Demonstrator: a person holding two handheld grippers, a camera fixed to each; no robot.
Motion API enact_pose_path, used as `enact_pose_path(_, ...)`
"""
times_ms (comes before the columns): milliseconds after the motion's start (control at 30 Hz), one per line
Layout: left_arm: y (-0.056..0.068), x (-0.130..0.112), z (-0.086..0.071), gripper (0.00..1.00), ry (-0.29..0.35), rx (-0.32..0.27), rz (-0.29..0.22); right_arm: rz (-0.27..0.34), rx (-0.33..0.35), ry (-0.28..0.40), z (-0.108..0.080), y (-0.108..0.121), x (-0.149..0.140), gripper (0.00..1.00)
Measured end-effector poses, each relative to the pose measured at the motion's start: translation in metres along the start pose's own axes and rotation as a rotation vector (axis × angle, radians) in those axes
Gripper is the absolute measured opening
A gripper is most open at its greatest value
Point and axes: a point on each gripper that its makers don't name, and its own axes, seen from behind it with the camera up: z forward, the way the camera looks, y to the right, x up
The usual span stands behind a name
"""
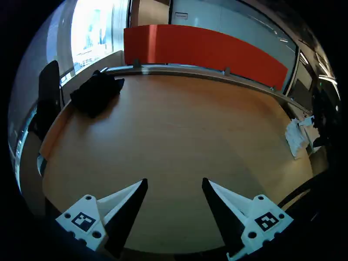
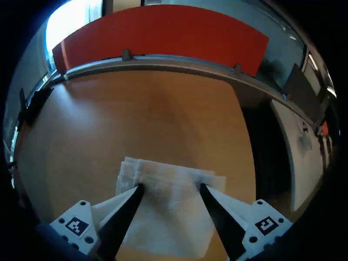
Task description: Fold towel
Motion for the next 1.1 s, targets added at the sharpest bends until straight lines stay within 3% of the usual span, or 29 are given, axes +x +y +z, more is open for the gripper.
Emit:
enact_pose_path(300,-0.001,0.001,0.000,0.93,-0.001,0.010,0.004,0.005,0.006,-0.006,0.009,0.000,-0.007,1.00)
enact_pose_path(800,-0.002,0.009,0.005,0.92,0.019,0.001,-0.009,0.043,0.002,0.092,-0.023,0.002,0.011,1.00)
enact_pose_path(1100,-0.008,0.022,0.007,0.93,0.046,-0.004,-0.013,0.075,-0.023,0.269,-0.056,-0.007,0.035,1.00)
